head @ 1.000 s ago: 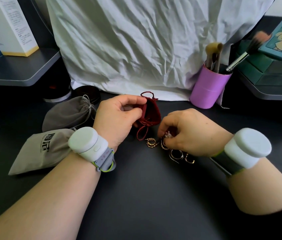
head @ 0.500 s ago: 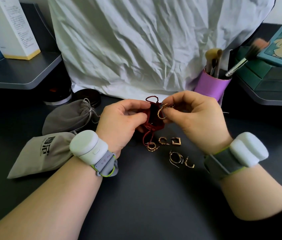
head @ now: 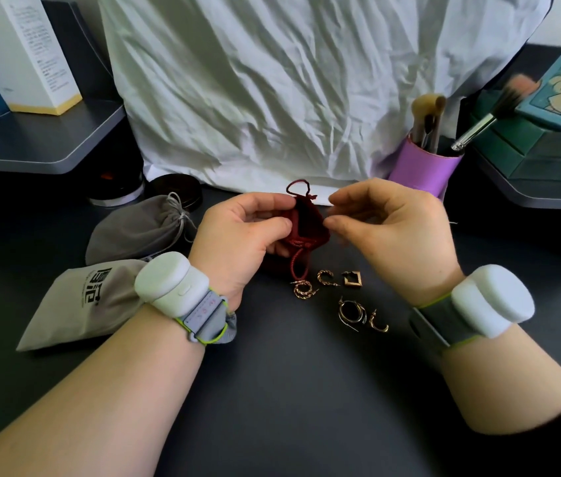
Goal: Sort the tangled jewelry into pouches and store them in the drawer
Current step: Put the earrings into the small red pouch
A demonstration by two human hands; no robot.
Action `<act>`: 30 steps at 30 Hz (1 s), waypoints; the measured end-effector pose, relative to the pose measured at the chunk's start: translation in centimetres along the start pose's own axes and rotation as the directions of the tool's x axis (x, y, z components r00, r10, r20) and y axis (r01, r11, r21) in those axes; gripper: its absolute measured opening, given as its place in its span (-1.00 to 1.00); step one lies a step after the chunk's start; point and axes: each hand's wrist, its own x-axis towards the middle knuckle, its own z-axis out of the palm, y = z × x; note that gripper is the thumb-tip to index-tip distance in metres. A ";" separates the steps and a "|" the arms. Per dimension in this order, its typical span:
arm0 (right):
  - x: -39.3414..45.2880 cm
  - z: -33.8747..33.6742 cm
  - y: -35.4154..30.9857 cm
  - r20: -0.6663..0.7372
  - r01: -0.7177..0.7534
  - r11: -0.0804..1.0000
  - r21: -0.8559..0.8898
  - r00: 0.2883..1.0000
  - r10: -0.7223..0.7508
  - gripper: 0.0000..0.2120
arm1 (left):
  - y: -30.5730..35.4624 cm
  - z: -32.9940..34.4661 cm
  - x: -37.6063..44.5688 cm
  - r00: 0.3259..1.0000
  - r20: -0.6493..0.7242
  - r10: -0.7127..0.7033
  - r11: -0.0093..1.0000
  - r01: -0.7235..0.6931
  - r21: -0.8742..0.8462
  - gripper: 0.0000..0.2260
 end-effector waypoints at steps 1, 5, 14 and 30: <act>0.1 -0.5 0.1 -0.007 0.001 0.997 -0.079 1.000 -0.002 -0.81 | 0.1 -0.1 0.1 1.000 -0.009 0.000 1.000 0.000 -0.013 -0.75; 0.2 -2.4 0.3 0.130 -0.080 0.879 -0.470 0.979 0.159 -0.89 | 0.4 -0.4 0.3 0.998 -0.059 -0.001 0.999 -0.002 -0.050 -0.75; -0.8 -0.5 -0.4 0.350 -0.013 0.735 -0.678 0.873 0.338 -0.39 | 0.8 -0.4 0.2 0.995 -0.093 -0.021 0.994 0.011 -0.108 -0.77; -1.2 1.5 -0.3 0.461 0.075 0.818 -0.570 0.854 0.242 -0.73 | 0.8 -0.3 0.1 0.996 -0.090 -0.025 0.995 0.016 -0.096 -0.77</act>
